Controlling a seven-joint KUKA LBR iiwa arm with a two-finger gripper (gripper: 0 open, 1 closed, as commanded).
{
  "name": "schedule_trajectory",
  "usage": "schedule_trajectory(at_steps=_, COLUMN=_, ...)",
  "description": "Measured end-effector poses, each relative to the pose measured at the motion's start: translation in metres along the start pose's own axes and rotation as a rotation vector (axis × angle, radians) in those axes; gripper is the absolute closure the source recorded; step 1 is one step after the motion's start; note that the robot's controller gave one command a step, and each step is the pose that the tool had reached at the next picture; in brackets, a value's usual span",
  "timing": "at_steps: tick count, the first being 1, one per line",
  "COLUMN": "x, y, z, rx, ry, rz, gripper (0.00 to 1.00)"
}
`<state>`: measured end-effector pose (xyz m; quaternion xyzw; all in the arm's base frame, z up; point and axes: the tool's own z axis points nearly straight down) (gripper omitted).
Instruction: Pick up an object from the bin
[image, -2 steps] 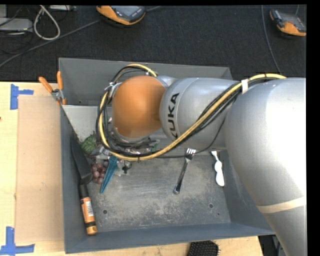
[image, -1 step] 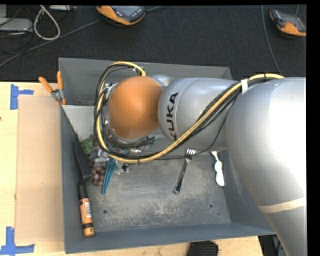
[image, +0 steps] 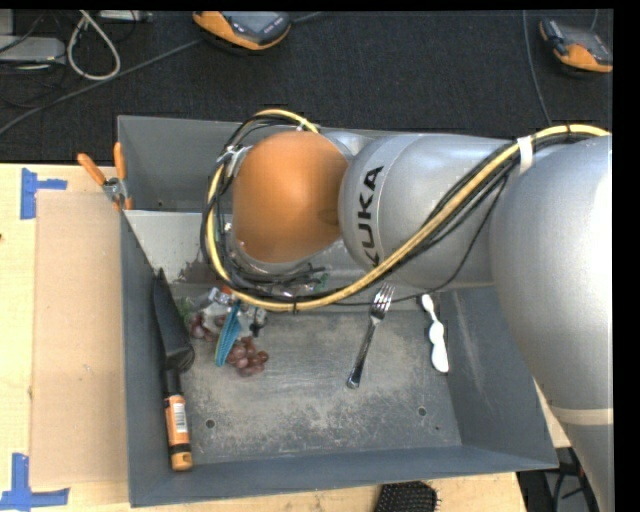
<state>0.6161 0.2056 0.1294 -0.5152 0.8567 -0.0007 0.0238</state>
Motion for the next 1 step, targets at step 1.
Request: schedule_trajectory(at_steps=1, x=-0.009, y=0.0027, z=-0.0767, rx=0.002, ry=-0.001, rz=-0.071, gripper=1.0)
